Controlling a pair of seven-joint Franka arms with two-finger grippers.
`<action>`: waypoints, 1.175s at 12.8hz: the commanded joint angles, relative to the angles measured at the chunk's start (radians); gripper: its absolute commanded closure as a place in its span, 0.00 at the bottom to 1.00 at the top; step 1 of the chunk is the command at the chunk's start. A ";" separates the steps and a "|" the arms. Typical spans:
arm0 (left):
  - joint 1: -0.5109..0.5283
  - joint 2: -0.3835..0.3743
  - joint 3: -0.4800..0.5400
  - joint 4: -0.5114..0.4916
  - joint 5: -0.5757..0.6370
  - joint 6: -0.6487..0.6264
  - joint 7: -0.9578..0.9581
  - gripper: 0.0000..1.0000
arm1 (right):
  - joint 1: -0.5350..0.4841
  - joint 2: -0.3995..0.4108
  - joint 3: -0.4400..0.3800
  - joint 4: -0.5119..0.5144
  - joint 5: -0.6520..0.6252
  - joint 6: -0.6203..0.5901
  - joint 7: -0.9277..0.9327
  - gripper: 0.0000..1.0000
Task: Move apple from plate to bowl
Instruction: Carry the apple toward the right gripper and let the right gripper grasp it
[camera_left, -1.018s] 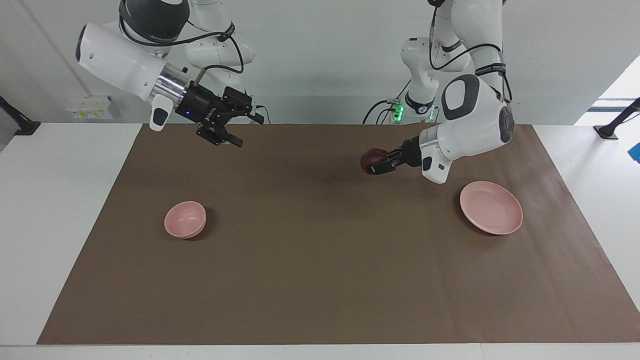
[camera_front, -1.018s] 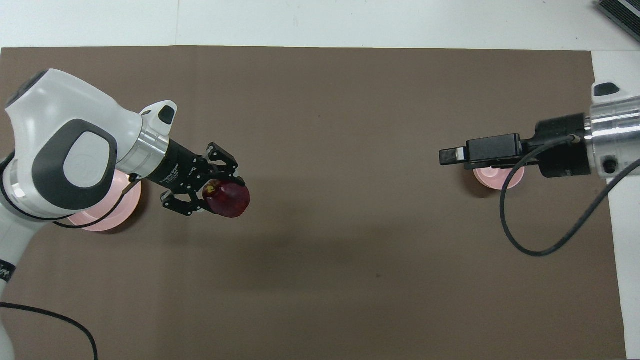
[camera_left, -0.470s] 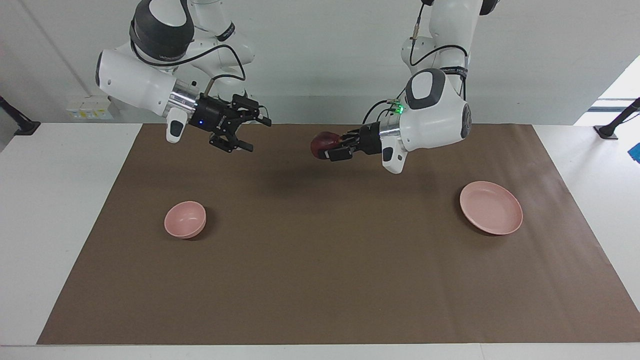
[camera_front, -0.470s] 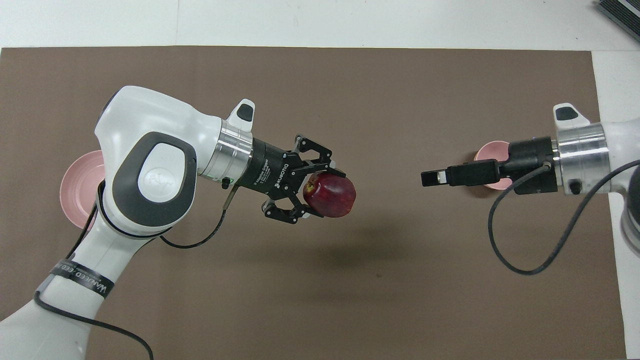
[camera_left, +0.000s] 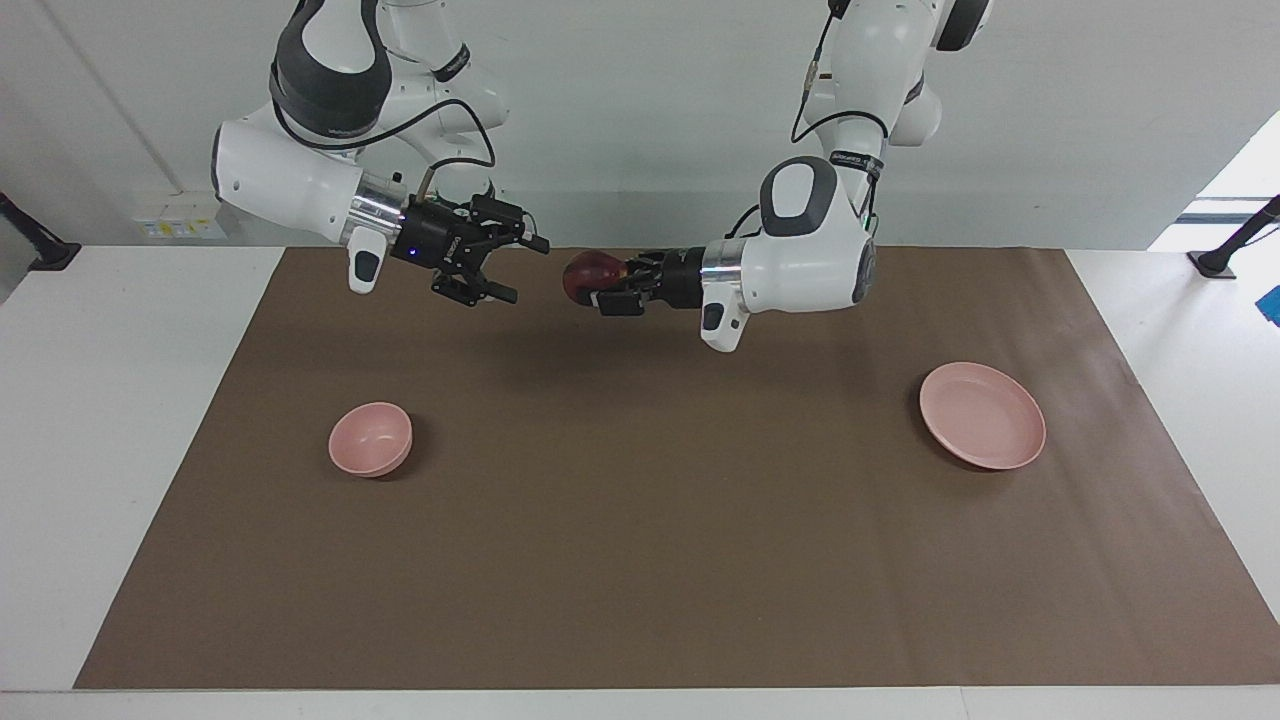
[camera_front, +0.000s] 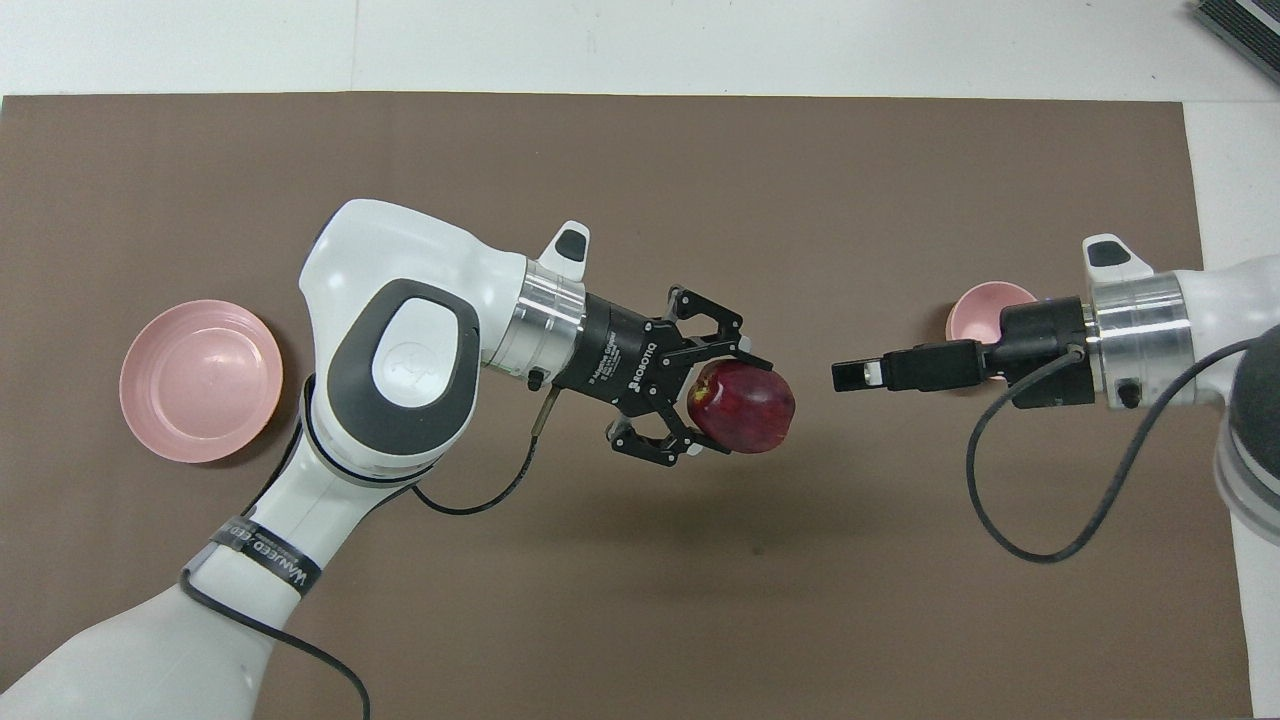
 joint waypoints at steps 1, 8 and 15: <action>0.001 0.067 -0.036 0.074 -0.072 0.006 -0.019 1.00 | 0.013 -0.034 0.002 -0.052 0.033 0.034 0.005 0.00; 0.014 0.173 -0.105 0.191 -0.129 -0.027 -0.002 1.00 | -0.010 -0.023 -0.001 -0.104 0.010 0.028 -0.093 0.00; 0.004 0.172 -0.159 0.211 -0.127 0.053 0.055 1.00 | -0.027 -0.031 -0.001 -0.110 0.012 -0.027 -0.085 0.00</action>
